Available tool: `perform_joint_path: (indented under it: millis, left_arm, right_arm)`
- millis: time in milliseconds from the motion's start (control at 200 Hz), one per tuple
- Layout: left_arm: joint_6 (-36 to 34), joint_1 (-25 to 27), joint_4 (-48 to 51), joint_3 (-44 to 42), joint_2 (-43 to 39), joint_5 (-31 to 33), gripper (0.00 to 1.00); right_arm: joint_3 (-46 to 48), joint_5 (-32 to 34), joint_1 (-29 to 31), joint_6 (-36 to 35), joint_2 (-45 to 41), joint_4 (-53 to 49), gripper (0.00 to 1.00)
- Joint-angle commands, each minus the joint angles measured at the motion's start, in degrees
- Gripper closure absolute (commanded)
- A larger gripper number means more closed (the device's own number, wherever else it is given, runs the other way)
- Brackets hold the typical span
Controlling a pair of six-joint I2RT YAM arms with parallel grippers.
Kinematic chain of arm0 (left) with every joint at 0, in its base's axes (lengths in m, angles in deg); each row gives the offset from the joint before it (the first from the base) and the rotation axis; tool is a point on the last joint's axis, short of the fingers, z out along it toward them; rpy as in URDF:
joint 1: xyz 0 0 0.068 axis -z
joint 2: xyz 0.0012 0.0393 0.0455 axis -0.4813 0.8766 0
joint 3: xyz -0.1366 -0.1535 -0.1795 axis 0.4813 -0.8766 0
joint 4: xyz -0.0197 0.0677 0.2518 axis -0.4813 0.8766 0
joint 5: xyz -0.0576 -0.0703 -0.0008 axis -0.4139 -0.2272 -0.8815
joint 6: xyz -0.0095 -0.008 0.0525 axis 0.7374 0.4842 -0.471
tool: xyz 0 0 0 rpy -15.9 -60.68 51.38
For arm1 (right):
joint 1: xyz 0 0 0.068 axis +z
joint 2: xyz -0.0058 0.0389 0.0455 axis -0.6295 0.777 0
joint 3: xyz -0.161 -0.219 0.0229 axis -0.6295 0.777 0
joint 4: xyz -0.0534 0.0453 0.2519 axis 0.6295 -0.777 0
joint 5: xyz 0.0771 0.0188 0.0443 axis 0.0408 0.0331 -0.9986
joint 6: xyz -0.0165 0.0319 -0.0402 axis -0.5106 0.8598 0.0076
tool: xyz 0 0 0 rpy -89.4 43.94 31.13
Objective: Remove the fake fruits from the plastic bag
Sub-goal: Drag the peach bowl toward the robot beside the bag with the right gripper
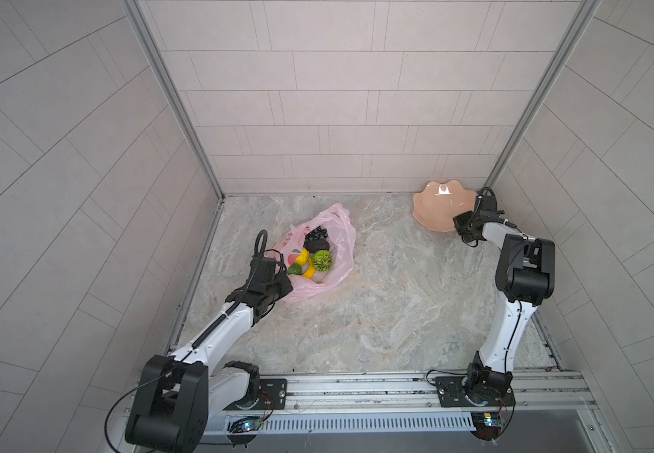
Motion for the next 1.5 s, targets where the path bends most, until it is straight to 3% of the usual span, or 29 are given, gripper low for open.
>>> perform_joint_path:
  millis: [0, 160, 475, 721, 996, 1311, 1496]
  left_arm:
    - [-0.89, -0.63, -0.3, 0.92, -0.15, 1.0, 1.0]
    - [-0.83, -1.64, -0.13, 0.55, -0.77, 1.01, 1.0]
    - [-0.83, -2.96, -0.08, -0.14, -2.22, 1.27, 1.0]
    - [-1.31, -3.06, 0.57, -0.49, -4.01, 2.7, 1.0]
    - [-1.67, -2.76, 2.02, -0.74, -5.55, 5.98, 1.0]
    - [-1.86, -1.79, 1.36, -1.37, -6.22, 7.11, 1.0]
    - [-1.95, -0.83, 1.79, -1.37, -6.83, 8.38, 1.0]
  right_arm:
    - [3.82, -4.45, 0.06, 0.09, -4.79, 0.21, 1.0]
    - [11.18, -13.2, 0.56, -2.17, -10.83, 3.4, 1.0]
    - [27.43, -21.05, 4.24, -11.37, -26.09, -0.22, 1.0]
    - [38.31, -27.42, 5.46, -22.7, -37.93, -11.77, 1.0]
    - [44.52, -26.69, 10.15, -31.54, -48.25, -24.8, 1.0]
    - [46.05, -23.05, 22.93, -28.71, -51.15, -23.02, 1.0]
    - [46.15, -20.68, 27.01, -26.21, -49.32, -19.61, 1.0]
